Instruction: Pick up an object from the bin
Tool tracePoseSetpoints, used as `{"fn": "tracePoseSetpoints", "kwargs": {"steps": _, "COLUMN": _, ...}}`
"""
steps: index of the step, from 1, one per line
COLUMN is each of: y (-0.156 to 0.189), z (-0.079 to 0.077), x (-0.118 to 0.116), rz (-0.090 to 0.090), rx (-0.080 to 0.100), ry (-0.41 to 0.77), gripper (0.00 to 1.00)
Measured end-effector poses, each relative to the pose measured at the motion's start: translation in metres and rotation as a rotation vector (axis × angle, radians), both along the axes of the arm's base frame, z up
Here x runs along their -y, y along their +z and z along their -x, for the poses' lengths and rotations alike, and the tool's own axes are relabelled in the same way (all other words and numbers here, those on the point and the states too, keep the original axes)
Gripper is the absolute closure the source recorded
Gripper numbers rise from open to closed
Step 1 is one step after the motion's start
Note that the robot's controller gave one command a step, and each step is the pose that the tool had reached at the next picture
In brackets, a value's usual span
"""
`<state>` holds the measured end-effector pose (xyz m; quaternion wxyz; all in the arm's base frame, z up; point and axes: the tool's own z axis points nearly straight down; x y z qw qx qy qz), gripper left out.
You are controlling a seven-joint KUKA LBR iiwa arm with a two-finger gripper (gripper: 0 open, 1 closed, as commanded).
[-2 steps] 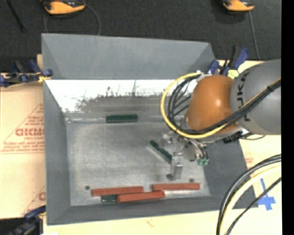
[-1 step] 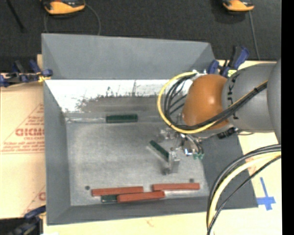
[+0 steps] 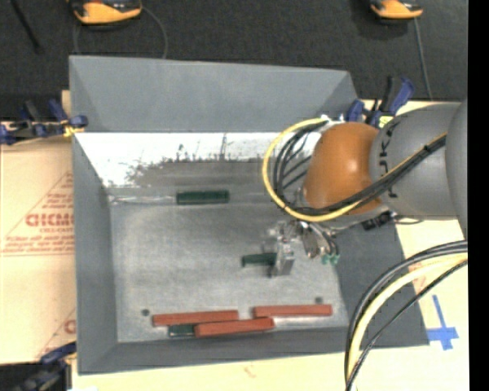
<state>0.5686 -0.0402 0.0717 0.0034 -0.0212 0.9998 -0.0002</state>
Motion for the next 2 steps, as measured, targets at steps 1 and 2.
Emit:
{"fn": "tracePoseSetpoints", "kwargs": {"steps": 1, "y": 0.113, "z": -0.002, "x": -0.034, "rz": 0.000, "rx": 0.006, "ry": 0.011, "gripper": 1.00}}
{"fn": "tracePoseSetpoints", "kwargs": {"steps": 2, "y": 0.180, "z": 0.012, "x": -0.032, "rz": 0.003, "rx": 0.002, "ry": 0.295, "gripper": 1.00}}
